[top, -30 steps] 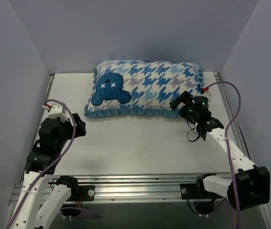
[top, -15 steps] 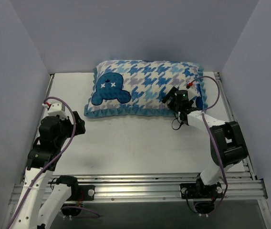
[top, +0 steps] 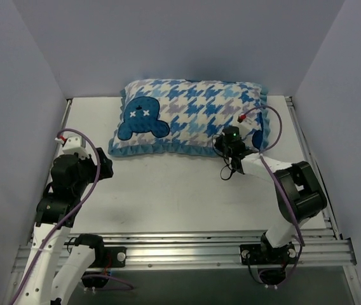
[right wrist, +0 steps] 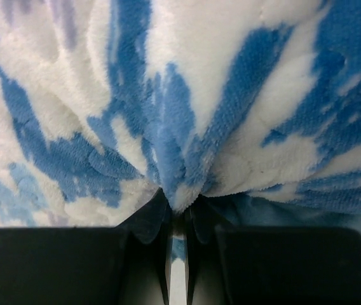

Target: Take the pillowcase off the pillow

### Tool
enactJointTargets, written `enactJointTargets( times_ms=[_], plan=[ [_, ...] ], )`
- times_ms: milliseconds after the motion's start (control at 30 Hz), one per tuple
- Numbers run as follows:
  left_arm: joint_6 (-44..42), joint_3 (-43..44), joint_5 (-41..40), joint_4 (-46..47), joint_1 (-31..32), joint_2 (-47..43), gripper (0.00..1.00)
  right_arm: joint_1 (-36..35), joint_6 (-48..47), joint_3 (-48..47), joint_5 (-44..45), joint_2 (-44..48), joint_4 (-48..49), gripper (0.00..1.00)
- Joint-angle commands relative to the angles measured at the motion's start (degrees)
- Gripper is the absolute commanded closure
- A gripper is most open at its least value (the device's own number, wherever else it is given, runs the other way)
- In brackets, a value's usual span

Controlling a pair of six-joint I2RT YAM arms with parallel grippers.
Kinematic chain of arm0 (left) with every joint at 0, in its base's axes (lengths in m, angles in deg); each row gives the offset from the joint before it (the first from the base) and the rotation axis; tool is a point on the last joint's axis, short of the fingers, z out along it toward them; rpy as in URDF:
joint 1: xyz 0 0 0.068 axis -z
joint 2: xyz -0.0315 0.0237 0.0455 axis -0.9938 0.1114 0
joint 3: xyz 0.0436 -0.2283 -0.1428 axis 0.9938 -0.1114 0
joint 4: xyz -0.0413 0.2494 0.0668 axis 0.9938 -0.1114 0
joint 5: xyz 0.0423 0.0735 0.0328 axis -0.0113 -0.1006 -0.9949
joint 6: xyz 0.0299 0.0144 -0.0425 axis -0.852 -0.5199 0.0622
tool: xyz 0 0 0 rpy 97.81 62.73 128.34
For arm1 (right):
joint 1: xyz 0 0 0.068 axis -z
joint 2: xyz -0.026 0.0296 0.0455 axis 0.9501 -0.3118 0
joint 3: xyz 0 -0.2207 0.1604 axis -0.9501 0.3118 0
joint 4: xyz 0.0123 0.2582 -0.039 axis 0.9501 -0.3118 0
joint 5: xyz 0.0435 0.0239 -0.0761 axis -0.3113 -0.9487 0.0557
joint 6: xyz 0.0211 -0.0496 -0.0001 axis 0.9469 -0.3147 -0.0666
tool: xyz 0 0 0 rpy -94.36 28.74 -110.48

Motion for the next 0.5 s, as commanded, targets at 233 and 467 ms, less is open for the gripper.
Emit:
enactJointTargets(
  times_ms=[233,467],
  plan=[
    [-0.47,0.64,1.23,2.75,-0.47,-0.03,0.06,-33.92,14.29,6.08,16.96,18.28,-19.15,1.0],
    [-0.21,0.55,0.97,2.31,-0.56,0.06,0.06,-51.82,11.5,-5.6,16.65,16.97,-33.93,0.61]
  ],
)
